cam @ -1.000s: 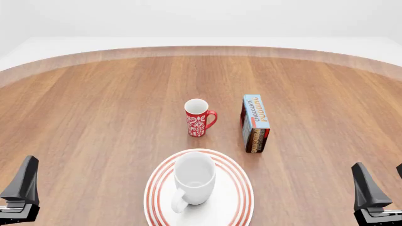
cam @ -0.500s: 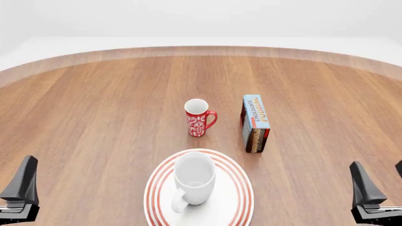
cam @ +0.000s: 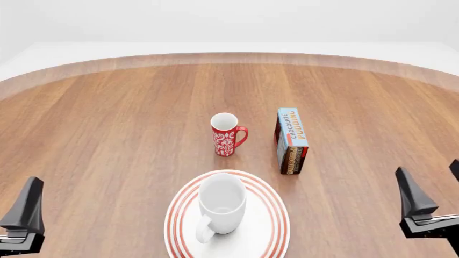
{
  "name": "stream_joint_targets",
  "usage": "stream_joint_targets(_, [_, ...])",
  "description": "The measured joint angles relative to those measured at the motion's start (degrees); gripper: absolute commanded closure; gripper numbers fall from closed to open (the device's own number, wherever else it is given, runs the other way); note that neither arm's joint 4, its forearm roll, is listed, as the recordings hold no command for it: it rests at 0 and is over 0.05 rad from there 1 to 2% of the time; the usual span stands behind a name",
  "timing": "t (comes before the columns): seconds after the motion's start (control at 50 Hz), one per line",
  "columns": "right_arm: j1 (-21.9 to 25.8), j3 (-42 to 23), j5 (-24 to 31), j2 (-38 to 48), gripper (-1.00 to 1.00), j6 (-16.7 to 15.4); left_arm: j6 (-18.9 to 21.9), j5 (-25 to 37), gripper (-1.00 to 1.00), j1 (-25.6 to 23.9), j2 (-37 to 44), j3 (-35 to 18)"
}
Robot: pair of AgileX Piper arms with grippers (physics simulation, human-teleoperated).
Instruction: Pick up the white mug and put it on the plate, and put the chocolate pudding to the right of the plate.
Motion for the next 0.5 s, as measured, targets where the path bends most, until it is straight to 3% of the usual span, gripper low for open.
stream_joint_targets(0.5, [4.4, -6.8, -6.9, 14.8, -1.0, -3.9, -1.5, -0.6, -1.0, 0.1, 0.0, 0.0])
